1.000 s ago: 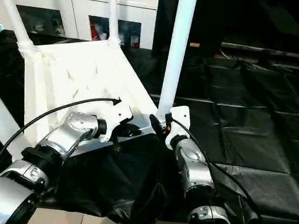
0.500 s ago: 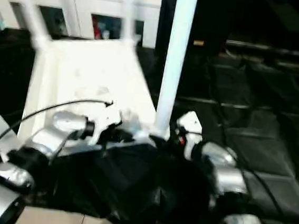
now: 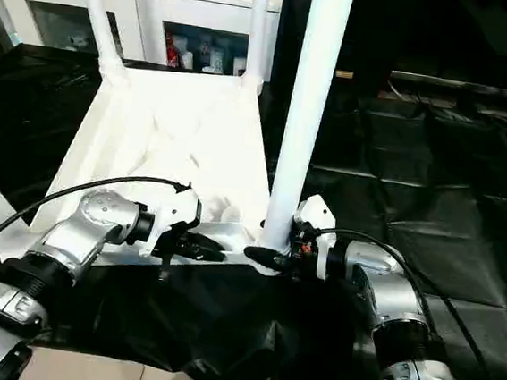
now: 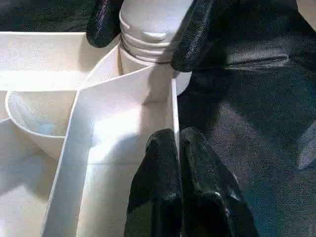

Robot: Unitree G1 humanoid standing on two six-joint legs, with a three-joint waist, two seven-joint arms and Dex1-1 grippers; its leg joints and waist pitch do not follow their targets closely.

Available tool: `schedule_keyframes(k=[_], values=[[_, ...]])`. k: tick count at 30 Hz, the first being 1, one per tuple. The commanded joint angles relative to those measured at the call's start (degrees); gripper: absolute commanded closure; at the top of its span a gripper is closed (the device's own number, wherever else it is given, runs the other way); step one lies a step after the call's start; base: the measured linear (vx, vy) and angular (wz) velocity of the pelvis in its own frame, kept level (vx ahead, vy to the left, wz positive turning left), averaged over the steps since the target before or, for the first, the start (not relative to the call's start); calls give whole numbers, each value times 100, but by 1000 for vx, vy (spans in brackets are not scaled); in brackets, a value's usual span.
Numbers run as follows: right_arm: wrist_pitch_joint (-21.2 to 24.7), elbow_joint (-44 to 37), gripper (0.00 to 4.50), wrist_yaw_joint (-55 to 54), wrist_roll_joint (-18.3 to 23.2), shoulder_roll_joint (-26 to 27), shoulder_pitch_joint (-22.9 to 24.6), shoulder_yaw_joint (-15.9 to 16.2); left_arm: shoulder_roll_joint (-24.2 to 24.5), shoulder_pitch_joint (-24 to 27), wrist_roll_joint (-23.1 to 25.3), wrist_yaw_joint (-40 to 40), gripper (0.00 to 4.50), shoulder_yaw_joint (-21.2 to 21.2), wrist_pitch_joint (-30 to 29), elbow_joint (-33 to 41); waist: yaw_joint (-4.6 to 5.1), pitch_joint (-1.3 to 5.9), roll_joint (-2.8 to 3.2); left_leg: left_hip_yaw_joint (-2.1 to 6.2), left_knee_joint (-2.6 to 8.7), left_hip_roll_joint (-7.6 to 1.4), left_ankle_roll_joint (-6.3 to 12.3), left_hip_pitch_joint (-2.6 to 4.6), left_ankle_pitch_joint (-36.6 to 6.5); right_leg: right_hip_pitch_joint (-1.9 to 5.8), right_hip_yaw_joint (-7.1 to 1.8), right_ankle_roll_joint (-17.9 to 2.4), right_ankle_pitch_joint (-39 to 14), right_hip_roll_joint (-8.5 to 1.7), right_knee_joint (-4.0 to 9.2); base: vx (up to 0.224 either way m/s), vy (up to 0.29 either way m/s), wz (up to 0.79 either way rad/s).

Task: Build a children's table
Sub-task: Rotate leg to tighten

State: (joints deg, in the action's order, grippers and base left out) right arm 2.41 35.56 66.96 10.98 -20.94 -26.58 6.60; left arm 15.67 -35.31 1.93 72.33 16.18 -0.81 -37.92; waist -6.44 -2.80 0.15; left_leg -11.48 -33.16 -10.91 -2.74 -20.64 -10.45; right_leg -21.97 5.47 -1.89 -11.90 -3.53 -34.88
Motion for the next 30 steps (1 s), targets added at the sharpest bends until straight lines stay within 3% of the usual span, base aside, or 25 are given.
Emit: schedule_keyframes(k=[1,7,9,13,14,16,18,21,24,25,30], values=[[39,-85,164,139,-41,24,-11,104,-66,89,-173,87,450,30,22,73,1,334,-68,151,320,-336,448,38,-801,257,-368,-1037,-1134,-593,464,0,0,0],[-291,325,174,-850,-314,243,-25,-25,-179,-80,37,-544,450,-51,87,-246,15,327,-64,151,323,-326,397,52,-882,241,-368,-1001,-1299,-594,489,0,0,0],[-264,450,175,-1243,-337,369,-22,-123,-250,-166,100,-840,450,-103,56,-391,49,301,-65,174,349,-315,278,69,-1107,240,-361,-886,-1828,-618,552,0,0,0],[-123,657,175,-2501,-336,825,-4,-433,-541,-441,162,-1526,450,-233,-24,-724,122,278,-71,196,380,-318,132,110,-1376,194,-374,-783,-2248,-614,603,0,0,0],[-123,657,175,-2501,-336,825,-4,-433,-541,-441,162,-1526,450,-233,-24,-724,140,292,-72,203,377,-317,126,92,-1341,215,-374,-793,-2210,-624,591,0,0,0],[61,850,176,-3507,-316,1321,-55,-604,-834,-625,217,-1963,450,-228,-109,-943,159,283,-42,191,379,-318,131,118,-1371,167,-398,-848,-2066,-613,599,0,0,0],[83,922,176,-3807,-323,1481,-90,-643,-919,-679,235,-2105,450,-224,-107,-1023,155,302,-29,197,379,-324,109,103,-1296,199,-394,-886,-1883,-624,573,0,0,0],[10,1044,176,-4358,-560,1991,-252,-441,-1218,-779,301,-2441,450,-184,-85,-1186,184,293,-41,193,388,-315,76,103,-1325,199,-397,-912,-1818,-621,569,0,0,0],[-197,984,176,-4239,-766,2060,-270,-205,-1266,-788,307,-2444,450,-158,-46,-1223,158,295,-59,183,374,-304,142,90,-1272,210,-408,-843,-1866,-634,579,0,0,0],[-238,966,120,-4128,-750,2062,-293,-192,-1250,-791,284,-2370,450,-162,-20,-1229,154,295,-88,182,379,-311,185,80,-1214,218,-408,-838,-1812,-634,567,0,0,0],[-417,846,70,-3434,-644,1685,-333,-201,-1028,-672,173,-1856,450,-190,66,-1022,146,291,-102,174,367,-307,289,60,-1131,229,-409,-833,-1788,-641,565,0,0,0]])
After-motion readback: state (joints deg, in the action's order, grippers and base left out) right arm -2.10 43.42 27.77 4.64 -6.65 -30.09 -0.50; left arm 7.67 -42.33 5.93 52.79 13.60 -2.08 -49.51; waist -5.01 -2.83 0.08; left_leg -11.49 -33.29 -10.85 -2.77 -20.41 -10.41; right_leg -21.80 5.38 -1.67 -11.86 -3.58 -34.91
